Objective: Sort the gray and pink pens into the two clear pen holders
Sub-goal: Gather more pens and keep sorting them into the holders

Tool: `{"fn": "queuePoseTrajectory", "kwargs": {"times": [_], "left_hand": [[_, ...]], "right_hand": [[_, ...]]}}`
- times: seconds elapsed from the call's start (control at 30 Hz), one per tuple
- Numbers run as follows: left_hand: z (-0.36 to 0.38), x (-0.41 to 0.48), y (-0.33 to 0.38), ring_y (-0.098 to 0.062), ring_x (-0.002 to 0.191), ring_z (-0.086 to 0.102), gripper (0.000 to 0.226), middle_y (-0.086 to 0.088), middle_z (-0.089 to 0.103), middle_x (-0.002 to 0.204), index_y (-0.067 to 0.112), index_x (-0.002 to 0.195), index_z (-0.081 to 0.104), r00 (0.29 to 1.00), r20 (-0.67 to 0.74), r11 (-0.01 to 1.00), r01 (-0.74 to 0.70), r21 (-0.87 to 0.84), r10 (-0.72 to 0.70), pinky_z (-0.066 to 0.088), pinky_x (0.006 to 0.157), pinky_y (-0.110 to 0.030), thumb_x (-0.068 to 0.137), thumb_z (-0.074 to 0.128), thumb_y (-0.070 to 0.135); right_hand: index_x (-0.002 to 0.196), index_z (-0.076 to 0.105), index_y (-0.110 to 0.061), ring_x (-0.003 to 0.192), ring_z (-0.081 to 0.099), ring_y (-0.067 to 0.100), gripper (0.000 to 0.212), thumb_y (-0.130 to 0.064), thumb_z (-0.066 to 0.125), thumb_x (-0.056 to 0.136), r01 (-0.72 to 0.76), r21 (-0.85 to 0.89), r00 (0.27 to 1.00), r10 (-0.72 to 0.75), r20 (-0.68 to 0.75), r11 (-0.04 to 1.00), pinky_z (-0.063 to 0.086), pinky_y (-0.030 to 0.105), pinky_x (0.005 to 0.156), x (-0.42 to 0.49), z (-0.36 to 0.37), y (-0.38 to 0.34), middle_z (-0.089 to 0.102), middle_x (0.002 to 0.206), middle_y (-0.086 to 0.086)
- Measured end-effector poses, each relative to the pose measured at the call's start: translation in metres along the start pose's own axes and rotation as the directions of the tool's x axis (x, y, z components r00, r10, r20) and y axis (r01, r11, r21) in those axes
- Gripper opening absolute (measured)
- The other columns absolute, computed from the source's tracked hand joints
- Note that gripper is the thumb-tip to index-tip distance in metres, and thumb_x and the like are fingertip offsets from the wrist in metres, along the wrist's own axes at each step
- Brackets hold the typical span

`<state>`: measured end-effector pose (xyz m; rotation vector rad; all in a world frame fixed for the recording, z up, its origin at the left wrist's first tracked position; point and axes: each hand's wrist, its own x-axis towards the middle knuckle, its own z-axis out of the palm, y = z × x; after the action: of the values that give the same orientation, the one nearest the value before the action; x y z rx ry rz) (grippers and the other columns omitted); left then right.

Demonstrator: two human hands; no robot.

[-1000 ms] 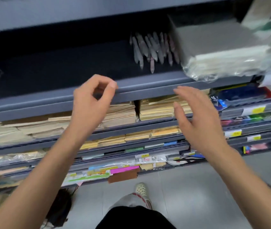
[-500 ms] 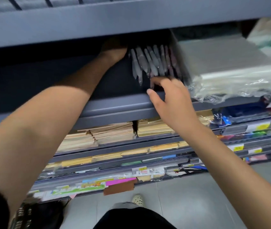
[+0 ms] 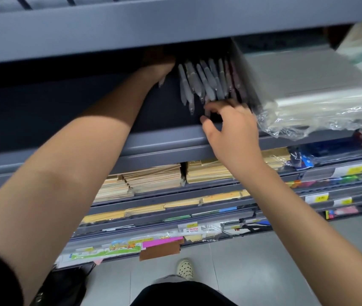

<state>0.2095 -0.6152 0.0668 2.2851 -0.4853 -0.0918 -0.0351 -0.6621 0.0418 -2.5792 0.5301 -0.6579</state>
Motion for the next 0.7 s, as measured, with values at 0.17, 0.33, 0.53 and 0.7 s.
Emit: {"fn": "queuePoseTrajectory", "kwargs": {"times": [0.17, 0.33, 0.53, 0.7], "left_hand": [[0.009, -0.024, 0.013, -0.023, 0.126, 0.055, 0.039, -0.009, 0.059, 0.139, 0.013, 0.134, 0.059, 0.999, -0.027, 0.988, -0.050, -0.148, 0.047, 0.035, 0.084, -0.014, 0.103, 0.047, 0.033], [0.017, -0.034, 0.011, -0.020, 0.131, 0.050, 0.052, -0.004, 0.052, 0.146, 0.026, 0.142, 0.052, 0.988, 0.089, 0.992, -0.124, -0.022, 0.126, 0.036, 0.093, -0.016, 0.097, 0.051, 0.052], [0.014, -0.035, 0.006, -0.014, 0.114, 0.059, 0.035, -0.002, 0.065, 0.126, 0.018, 0.125, 0.065, 0.991, 0.028, 0.987, -0.127, -0.099, 0.131, 0.040, 0.082, -0.014, 0.093, 0.059, 0.030], [0.010, -0.036, 0.009, -0.019, 0.113, 0.060, 0.035, 0.000, 0.066, 0.115, 0.028, 0.110, 0.066, 0.989, 0.035, 0.989, -0.142, -0.036, 0.143, 0.045, 0.093, -0.025, 0.080, 0.055, 0.041]], "right_hand": [[0.111, 0.068, -0.024, 0.108, 0.054, 0.032, 0.023, -0.034, 0.054, 0.097, -0.031, 0.001, 0.999, 0.031, -0.044, 1.000, 0.041, 0.039, 0.093, 0.002, 0.002, -0.004, 0.069, 0.109, 0.005], [0.113, 0.068, -0.019, 0.110, 0.052, 0.031, 0.024, -0.032, 0.054, 0.098, -0.070, 0.056, 0.996, 0.073, -0.047, 0.996, 0.041, 0.043, 0.096, 0.000, 0.002, -0.003, 0.070, 0.109, 0.006], [0.110, 0.060, -0.009, 0.104, 0.052, 0.029, 0.020, -0.024, 0.058, 0.097, -0.124, 0.107, 0.988, 0.132, -0.077, 0.987, 0.044, 0.045, 0.090, -0.001, 0.002, -0.001, 0.068, 0.102, 0.008], [0.116, 0.063, -0.015, 0.102, 0.051, 0.029, 0.034, -0.039, 0.061, 0.093, -0.066, 0.087, 0.994, 0.073, -0.078, 0.994, 0.040, 0.039, 0.088, -0.004, 0.001, -0.003, 0.067, 0.099, 0.006]]}}
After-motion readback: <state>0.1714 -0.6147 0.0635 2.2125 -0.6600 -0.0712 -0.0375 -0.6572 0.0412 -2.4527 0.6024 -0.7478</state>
